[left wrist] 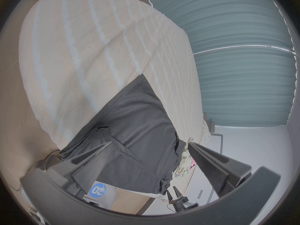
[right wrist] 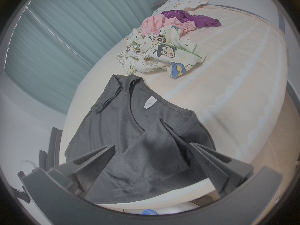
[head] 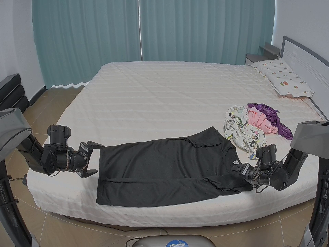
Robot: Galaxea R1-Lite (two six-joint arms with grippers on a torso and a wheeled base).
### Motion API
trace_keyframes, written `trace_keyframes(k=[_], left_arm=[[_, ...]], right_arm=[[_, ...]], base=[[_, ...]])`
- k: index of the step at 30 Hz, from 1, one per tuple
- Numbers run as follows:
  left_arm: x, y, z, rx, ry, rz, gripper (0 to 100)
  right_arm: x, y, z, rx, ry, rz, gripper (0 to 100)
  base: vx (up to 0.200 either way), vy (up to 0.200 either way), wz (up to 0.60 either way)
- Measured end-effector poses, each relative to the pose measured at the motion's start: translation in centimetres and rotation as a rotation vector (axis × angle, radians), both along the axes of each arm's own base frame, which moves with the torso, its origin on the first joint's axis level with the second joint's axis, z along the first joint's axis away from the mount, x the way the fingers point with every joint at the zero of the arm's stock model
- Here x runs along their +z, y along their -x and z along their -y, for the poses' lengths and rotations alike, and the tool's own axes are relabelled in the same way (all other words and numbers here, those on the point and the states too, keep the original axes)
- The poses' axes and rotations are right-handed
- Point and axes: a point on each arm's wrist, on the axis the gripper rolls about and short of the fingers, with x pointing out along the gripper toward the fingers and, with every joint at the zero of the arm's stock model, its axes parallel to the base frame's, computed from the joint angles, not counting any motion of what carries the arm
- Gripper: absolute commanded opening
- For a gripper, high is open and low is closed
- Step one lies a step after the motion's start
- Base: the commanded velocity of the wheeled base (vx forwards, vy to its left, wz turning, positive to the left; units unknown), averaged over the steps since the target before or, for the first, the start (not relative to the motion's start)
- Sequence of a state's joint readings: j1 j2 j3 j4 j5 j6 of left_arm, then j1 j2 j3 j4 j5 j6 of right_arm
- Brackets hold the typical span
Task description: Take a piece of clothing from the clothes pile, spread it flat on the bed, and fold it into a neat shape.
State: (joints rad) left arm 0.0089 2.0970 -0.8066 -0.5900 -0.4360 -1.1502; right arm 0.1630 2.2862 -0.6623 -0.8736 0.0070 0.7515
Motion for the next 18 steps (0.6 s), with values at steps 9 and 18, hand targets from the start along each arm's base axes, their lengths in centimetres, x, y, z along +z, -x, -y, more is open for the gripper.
trace_keyframes(k=[9, 18], left_arm=[[0.0, 0.0, 0.0, 0.000, 0.000, -0.001, 100], [0.0, 0.0, 0.0, -0.001, 0.000, -0.001, 100]], right_arm=[[-1.0, -0.4, 0.3, 0.000, -0.007, 0.024, 100], [-1.7, -0.2, 0.0, 0.011, -0.002, 0.014, 0]], base=[[0.000, 0.000, 0.00], [0.000, 0.000, 0.00]])
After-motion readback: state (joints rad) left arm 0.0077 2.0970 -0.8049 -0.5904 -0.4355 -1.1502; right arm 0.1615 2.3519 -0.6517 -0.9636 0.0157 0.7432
